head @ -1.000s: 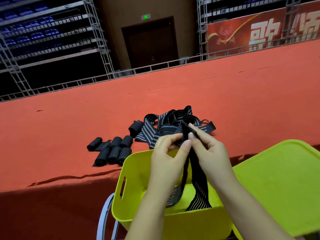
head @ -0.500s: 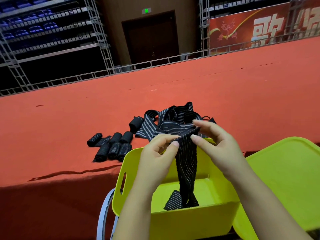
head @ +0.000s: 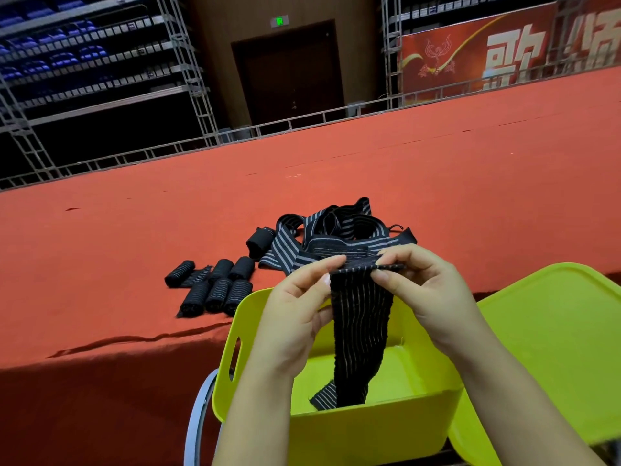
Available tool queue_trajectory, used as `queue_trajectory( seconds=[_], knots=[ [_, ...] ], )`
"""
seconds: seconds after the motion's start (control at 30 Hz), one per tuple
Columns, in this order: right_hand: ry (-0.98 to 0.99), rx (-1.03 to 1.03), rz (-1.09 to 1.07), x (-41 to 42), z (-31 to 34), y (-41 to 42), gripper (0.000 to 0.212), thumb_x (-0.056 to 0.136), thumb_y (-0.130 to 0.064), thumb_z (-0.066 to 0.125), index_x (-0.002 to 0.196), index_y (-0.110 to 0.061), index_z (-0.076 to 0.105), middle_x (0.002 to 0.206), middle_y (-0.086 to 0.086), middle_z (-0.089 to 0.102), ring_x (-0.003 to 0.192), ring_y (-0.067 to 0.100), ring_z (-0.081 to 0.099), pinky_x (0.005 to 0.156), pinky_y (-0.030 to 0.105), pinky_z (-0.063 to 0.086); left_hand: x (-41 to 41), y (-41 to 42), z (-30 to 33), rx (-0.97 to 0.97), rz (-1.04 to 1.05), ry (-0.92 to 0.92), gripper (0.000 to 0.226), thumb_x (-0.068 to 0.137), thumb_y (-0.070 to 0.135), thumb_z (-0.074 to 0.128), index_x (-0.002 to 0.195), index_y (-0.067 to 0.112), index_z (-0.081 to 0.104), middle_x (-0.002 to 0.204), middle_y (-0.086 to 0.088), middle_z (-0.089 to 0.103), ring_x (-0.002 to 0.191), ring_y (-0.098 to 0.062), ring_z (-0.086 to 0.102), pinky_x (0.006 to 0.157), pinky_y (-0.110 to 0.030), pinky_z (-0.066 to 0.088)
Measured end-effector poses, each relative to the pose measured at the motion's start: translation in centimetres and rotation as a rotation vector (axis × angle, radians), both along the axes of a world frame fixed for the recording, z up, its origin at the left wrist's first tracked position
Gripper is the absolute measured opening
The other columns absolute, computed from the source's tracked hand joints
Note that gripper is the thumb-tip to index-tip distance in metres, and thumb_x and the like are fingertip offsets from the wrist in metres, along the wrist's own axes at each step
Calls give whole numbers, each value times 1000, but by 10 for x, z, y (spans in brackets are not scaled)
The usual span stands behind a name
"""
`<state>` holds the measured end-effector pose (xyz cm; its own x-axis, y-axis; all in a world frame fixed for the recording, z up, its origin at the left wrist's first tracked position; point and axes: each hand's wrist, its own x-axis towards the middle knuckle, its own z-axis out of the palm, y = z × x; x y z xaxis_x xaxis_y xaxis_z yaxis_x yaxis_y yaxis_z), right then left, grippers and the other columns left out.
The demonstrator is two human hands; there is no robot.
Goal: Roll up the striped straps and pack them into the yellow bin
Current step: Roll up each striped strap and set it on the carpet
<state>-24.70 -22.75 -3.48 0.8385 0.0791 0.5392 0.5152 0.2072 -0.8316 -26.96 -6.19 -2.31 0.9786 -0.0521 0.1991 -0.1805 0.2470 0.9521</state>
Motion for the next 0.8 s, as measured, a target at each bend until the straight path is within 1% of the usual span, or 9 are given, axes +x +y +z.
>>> queue_trajectory(
  seconds=[0.07, 0.13, 0.17, 0.23, 0.27, 0.33, 0.37, 0.53, 0.8],
  knots=[
    [-26, -21, -10, 1, -2, -1, 25, 72, -9, 71, 70, -34, 69, 110, -7, 66, 103, 4, 61, 84, 15, 46, 2, -2, -1, 16, 114, 0, 27, 92, -3, 54, 105, 16, 69, 89, 1, 73, 83, -11, 68, 68, -25, 56],
    [-11, 10, -21, 1, -1, -6, 16, 72, -18, 73, 71, -33, 67, 123, -4, 62, 112, 8, 59, 89, 18, 46, 5, 1, -1, 18, 241, -6, 30, 91, -3, 56, 110, 18, 65, 79, 1, 71, 76, -9, 66, 69, -26, 54],
    [3, 45, -9, 1, 0, -10, 13, 70, -26, 79, 72, -31, 67, 123, -4, 63, 113, 9, 59, 89, 19, 47, 7, 3, -1, 22, 294, -9, 32, 91, -1, 58, 113, 21, 63, 76, 2, 71, 76, -9, 66, 70, -26, 54],
    [32, 100, 30, 1, 0, -15, 27, 61, -44, 84, 73, -29, 67, 111, -3, 70, 103, 10, 64, 84, 18, 49, 9, 8, -3, 61, 370, -17, 34, 88, 4, 65, 114, 25, 62, 80, 0, 74, 81, -10, 67, 70, -26, 54],
    [54, 129, 43, 0, 1, -14, 28, 59, -44, 85, 73, -27, 67, 98, -3, 73, 92, 9, 65, 77, 17, 50, 9, 7, -3, 87, 390, -27, 31, 87, 5, 67, 110, 26, 63, 82, -1, 75, 82, -11, 68, 69, -26, 53],
    [103, 180, 65, -2, 2, -8, 18, 64, -23, 84, 69, -24, 67, 76, -5, 69, 73, 5, 63, 66, 15, 49, 6, 2, -2, 125, 400, -51, 22, 85, 4, 69, 98, 21, 68, 77, -1, 75, 77, -9, 69, 67, -25, 53],
    [122, 193, 69, -3, 2, -4, 16, 66, -13, 79, 68, -22, 66, 71, -5, 68, 68, 5, 62, 63, 15, 49, 4, -2, -1, 135, 389, -62, 18, 84, 2, 69, 93, 18, 69, 75, -1, 75, 74, -9, 69, 66, -24, 54],
    [154, 150, 8, -7, 4, 5, 20, 75, 6, 68, 78, -11, 59, 66, -5, 68, 64, 2, 62, 60, 13, 49, -3, -6, 2, 134, 291, -118, 23, 88, -6, 60, 91, 13, 71, 81, -3, 76, 79, -12, 72, 68, -20, 56],
    [128, 130, -73, -6, 3, 6, 21, 78, 5, 69, 79, -14, 61, 68, -9, 67, 68, 2, 61, 65, 14, 49, -6, -8, 5, 198, 270, -164, 32, 91, -7, 56, 89, 20, 73, 87, 4, 76, 85, -10, 72, 72, -21, 56]
  ],
)
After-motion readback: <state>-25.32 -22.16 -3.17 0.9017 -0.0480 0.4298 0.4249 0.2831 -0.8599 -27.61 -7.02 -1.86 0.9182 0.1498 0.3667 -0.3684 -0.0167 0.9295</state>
